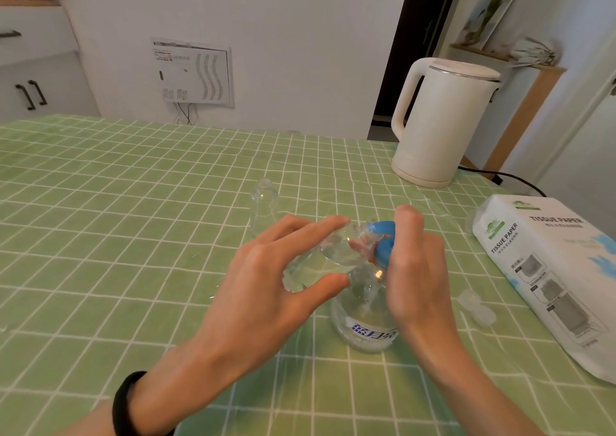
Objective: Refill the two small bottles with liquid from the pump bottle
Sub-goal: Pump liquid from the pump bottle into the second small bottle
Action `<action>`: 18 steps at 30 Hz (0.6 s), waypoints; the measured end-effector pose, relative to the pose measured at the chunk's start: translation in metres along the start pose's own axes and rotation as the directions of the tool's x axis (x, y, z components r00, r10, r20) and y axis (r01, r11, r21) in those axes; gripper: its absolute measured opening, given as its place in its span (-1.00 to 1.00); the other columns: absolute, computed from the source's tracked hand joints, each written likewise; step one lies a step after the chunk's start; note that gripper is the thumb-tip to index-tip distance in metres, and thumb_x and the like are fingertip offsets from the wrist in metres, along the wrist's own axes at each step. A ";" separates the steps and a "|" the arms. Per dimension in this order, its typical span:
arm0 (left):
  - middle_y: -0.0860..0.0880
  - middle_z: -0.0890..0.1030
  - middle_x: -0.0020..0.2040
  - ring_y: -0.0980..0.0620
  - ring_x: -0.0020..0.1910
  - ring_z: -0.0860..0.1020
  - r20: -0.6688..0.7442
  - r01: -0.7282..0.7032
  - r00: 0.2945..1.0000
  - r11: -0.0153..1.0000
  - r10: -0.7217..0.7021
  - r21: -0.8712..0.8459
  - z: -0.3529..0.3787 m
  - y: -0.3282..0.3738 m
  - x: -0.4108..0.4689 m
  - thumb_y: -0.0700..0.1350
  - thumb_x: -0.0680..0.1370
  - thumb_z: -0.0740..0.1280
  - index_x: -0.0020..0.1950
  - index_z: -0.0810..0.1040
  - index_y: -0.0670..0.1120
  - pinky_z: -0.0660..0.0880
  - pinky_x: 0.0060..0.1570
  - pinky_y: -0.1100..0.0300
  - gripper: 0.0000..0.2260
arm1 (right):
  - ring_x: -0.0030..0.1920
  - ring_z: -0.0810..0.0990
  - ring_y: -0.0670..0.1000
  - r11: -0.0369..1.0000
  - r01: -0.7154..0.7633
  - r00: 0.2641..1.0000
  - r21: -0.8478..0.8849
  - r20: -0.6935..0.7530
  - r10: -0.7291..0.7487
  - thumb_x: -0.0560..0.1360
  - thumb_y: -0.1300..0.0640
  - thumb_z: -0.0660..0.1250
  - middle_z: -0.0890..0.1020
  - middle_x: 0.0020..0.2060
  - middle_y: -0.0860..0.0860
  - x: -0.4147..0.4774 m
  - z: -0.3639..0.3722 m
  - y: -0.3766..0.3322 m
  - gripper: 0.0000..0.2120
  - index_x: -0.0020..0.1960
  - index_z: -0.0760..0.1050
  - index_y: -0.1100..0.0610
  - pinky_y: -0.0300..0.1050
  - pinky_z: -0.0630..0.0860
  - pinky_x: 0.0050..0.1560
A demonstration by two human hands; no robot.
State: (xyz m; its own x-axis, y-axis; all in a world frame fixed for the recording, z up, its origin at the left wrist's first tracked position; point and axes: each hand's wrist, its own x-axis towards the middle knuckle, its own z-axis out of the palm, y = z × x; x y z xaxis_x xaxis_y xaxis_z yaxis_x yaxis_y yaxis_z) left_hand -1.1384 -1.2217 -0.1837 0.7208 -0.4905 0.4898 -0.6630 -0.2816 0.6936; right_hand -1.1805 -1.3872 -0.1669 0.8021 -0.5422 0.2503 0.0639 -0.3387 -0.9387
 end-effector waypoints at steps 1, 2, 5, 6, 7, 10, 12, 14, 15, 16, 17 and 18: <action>0.29 0.61 0.20 0.27 0.22 0.59 -0.001 0.000 1.000 1.000 0.000 -0.001 0.000 0.000 0.000 0.14 0.50 0.47 0.46 0.54 0.23 0.42 0.16 0.49 -0.49 | -0.43 0.38 0.30 1.000 -0.007 1.000 0.007 0.006 0.007 0.51 -0.26 0.01 0.46 -0.46 0.32 0.000 0.000 0.000 -0.38 -0.42 0.30 0.26 0.22 0.42 -0.37; 0.29 0.61 0.20 0.27 0.21 0.59 -0.001 0.001 1.000 1.000 -0.001 -0.001 0.000 0.000 0.000 0.14 0.50 0.47 0.46 0.54 0.23 0.42 0.16 0.49 -0.49 | -0.44 0.32 0.24 1.000 -0.003 1.000 0.010 0.005 0.003 0.49 -0.26 0.01 0.41 -0.48 0.31 0.000 0.000 -0.001 -0.40 -0.40 0.26 0.26 0.22 0.38 -0.38; 0.29 0.61 0.19 0.27 0.20 0.59 0.006 0.002 1.000 1.000 -0.003 0.008 0.001 -0.001 0.000 0.13 0.50 0.48 0.46 0.55 0.23 0.42 0.16 0.49 -0.50 | -0.41 0.22 0.22 1.000 0.015 1.000 -0.010 0.010 -0.015 0.44 -0.24 0.01 0.30 -0.46 0.30 0.000 0.000 -0.004 -0.38 -0.36 0.24 0.36 0.23 0.31 -0.38; 0.29 0.61 0.19 0.27 0.20 0.59 0.008 0.006 1.000 1.000 -0.006 0.011 0.001 -0.001 0.000 0.11 0.51 0.49 0.46 0.55 0.23 0.42 0.16 0.48 -0.49 | -0.40 0.22 0.23 1.000 0.015 1.000 -0.021 0.008 -0.015 0.43 -0.23 0.01 0.30 -0.43 0.34 0.000 0.000 -0.005 -0.37 -0.34 0.24 0.40 0.26 0.33 -0.37; 0.29 0.61 0.19 0.27 0.20 0.59 0.010 0.008 1.000 1.000 -0.009 0.012 0.001 -0.002 -0.001 0.10 0.51 0.50 0.46 0.55 0.23 0.42 0.16 0.48 -0.49 | -0.39 0.21 0.22 0.999 0.015 1.000 -0.029 0.001 -0.015 0.43 -0.22 0.02 0.30 -0.42 0.36 -0.001 0.000 -0.004 -0.38 -0.34 0.23 0.39 0.27 0.34 -0.35; 0.30 0.61 0.19 0.29 0.20 0.58 0.003 0.011 1.000 1.000 -0.011 0.008 0.000 -0.001 -0.001 0.11 0.50 0.50 0.46 0.54 0.23 0.42 0.16 0.49 -0.49 | -0.45 0.23 0.08 0.999 0.022 1.000 -0.031 -0.013 -0.022 0.47 -0.23 0.02 0.30 -0.52 0.19 -0.001 0.000 -0.003 -0.46 -0.46 0.19 0.18 0.16 0.29 -0.38; 0.30 0.61 0.19 0.28 0.21 0.58 -0.002 0.006 1.000 1.000 -0.006 0.002 0.000 -0.001 0.000 0.13 0.50 0.48 0.46 0.54 0.22 0.42 0.16 0.50 -0.49 | -0.48 0.29 0.19 1.000 0.029 1.000 -0.009 0.001 -0.029 0.54 -0.27 0.01 0.42 -0.54 0.18 -0.001 0.000 -0.002 -0.36 -0.47 0.27 0.21 0.15 0.34 -0.40; 0.30 0.61 0.19 0.27 0.21 0.59 -0.001 0.003 1.000 1.000 -0.003 0.001 0.000 -0.001 0.000 0.14 0.50 0.47 0.46 0.54 0.22 0.42 0.16 0.49 -0.49 | -0.43 0.38 0.33 1.000 0.015 1.000 -0.001 0.016 -0.015 0.56 -0.33 -0.02 0.49 -0.45 0.34 -0.002 0.001 -0.002 -0.22 -0.35 0.34 0.40 0.23 0.41 -0.38; 0.29 0.61 0.19 0.27 0.21 0.59 -0.001 0.002 1.000 1.000 -0.002 0.002 0.000 0.000 0.000 0.15 0.50 0.47 0.46 0.54 0.22 0.42 0.16 0.49 -0.49 | -0.46 0.36 0.30 1.000 0.011 1.000 0.005 0.016 -0.012 0.57 -0.34 -0.02 0.47 -0.48 0.32 -0.002 0.001 -0.002 -0.20 -0.34 0.33 0.41 0.19 0.40 -0.40; 0.29 0.62 0.19 0.26 0.22 0.59 -0.001 0.001 1.000 1.000 -0.001 0.003 0.000 0.000 0.000 0.16 0.50 0.46 0.46 0.54 0.22 0.43 0.17 0.49 -0.49 | -0.50 0.31 0.20 1.000 0.015 1.000 0.005 0.010 -0.015 0.57 -0.34 -0.02 0.42 -0.52 0.23 -0.002 0.001 -0.002 -0.23 -0.39 0.30 0.35 0.11 0.36 -0.42; 0.29 0.61 0.20 0.26 0.22 0.59 0.000 0.000 1.000 1.000 0.000 0.003 0.000 0.000 0.000 0.17 0.50 0.46 0.46 0.54 0.22 0.43 0.17 0.48 -0.49 | -0.52 0.29 0.08 1.000 0.021 1.000 -0.004 -0.004 -0.021 0.58 -0.32 -0.02 0.39 -0.56 0.13 -0.001 0.001 -0.001 -0.28 -0.46 0.29 0.25 0.03 0.33 -0.42; 0.29 0.61 0.20 0.26 0.22 0.59 0.001 0.000 1.000 1.000 0.000 0.002 0.000 0.000 0.000 0.17 0.50 0.46 0.47 0.53 0.23 0.42 0.17 0.48 -0.49 | -0.52 0.30 0.01 1.000 0.022 1.000 -0.017 -0.015 -0.022 0.58 -0.30 -0.01 0.39 -0.57 0.07 0.000 0.001 0.000 -0.33 -0.51 0.30 0.15 -0.01 0.33 -0.40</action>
State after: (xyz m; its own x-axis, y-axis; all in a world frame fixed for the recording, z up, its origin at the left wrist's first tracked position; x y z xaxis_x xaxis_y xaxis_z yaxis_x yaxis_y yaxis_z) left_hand -1.1387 -1.2215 -0.1838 0.7203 -0.4915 0.4895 -0.6637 -0.2831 0.6924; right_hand -1.1802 -1.3868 -0.1674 0.7913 -0.5462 0.2747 0.0714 -0.3636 -0.9288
